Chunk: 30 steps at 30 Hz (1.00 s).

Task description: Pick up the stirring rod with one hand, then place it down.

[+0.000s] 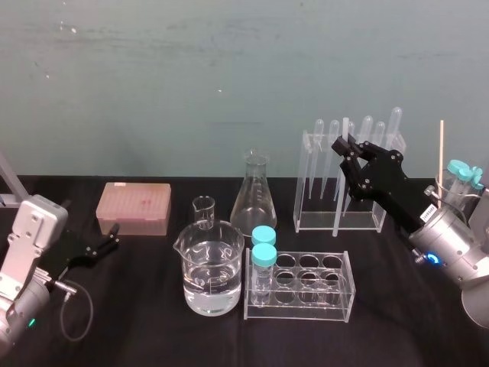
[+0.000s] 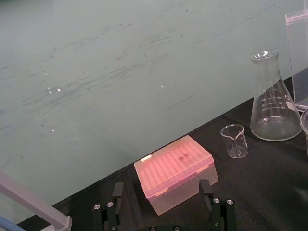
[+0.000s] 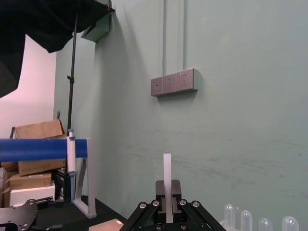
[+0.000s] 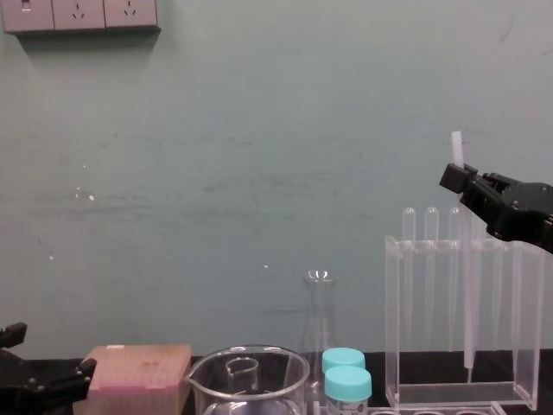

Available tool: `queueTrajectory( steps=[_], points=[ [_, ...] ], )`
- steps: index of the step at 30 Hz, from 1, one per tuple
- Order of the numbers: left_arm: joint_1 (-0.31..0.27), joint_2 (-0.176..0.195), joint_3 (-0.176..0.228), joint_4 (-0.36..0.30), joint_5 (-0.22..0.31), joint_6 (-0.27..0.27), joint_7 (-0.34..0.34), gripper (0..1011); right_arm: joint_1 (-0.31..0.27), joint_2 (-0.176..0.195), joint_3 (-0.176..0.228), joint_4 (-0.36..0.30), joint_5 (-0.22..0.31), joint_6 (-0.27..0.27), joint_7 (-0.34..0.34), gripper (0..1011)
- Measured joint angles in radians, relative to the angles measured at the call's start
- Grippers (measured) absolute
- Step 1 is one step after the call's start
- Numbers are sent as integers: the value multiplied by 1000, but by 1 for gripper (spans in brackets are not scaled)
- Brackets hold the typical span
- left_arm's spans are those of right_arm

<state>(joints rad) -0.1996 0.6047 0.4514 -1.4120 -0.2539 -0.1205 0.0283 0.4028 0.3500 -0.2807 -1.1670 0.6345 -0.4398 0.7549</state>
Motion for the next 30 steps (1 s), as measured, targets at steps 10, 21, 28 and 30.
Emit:
queueTrajectory(
  steps=[10, 21, 28, 30],
  points=[
    [0, 0, 0, 0, 0, 0, 0, 1000, 0, 0, 0, -1, 1, 0, 0, 64],
    [0, 0, 0, 0, 0, 0, 0, 1000, 0, 0, 0, -1, 1, 0, 0, 64],
    [0, 0, 0, 0, 0, 0, 0, 1000, 0, 0, 0, -1, 2, 0, 0, 64],
    [0, 0, 0, 0, 0, 0, 0, 1000, 0, 0, 0, -1, 2, 0, 0, 64]
  ],
)
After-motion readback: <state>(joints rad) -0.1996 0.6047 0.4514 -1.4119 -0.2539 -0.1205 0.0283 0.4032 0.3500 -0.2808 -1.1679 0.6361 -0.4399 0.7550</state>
